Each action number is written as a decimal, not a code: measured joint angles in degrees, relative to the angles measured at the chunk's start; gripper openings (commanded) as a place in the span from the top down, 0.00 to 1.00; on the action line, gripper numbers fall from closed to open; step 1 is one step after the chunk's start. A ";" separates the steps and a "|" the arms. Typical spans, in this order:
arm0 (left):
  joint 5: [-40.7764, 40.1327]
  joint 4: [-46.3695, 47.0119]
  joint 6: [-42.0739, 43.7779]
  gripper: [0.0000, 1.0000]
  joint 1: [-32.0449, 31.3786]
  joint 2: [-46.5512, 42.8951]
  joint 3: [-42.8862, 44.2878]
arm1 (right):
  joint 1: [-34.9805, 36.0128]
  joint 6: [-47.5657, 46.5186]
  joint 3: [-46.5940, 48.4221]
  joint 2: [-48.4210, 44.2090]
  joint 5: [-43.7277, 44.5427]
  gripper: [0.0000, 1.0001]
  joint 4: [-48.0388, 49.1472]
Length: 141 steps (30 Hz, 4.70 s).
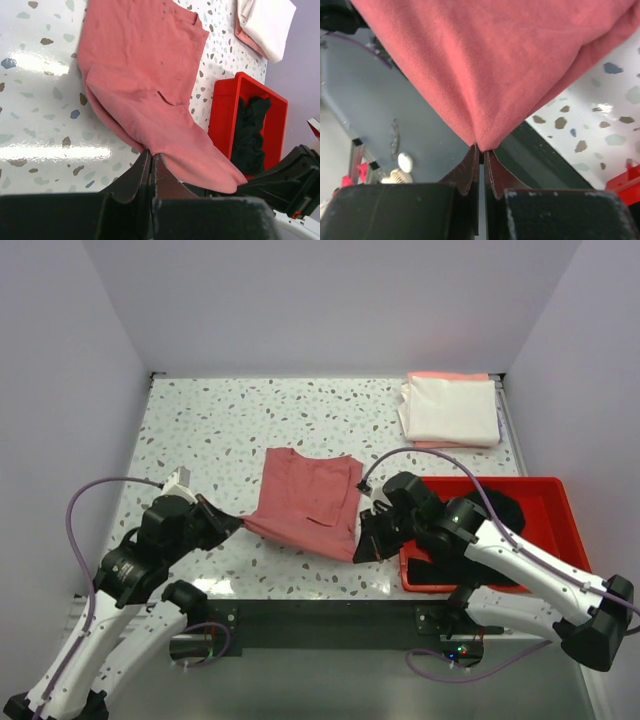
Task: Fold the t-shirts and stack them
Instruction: Fold the tshirt
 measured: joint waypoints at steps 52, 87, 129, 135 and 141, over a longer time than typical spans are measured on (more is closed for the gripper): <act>-9.31 23.54 10.80 1.00 6.71 47.10 11.61 | -20.06 -4.09 8.39 18.51 1.75 1.00 13.79; 5.75 32.81 17.90 0.00 11.98 71.21 23.56 | -26.99 -5.70 20.02 41.64 -0.42 0.01 22.88; 5.46 41.03 16.28 0.00 8.66 75.43 18.91 | -23.15 -9.01 29.35 56.94 4.59 0.01 23.58; 2.86 38.18 16.31 0.00 8.92 66.36 18.27 | -22.97 -10.62 29.88 52.37 11.02 0.01 20.22; 0.20 36.68 16.06 0.00 8.92 50.88 14.27 | -22.16 -9.84 23.63 35.47 16.00 0.01 20.55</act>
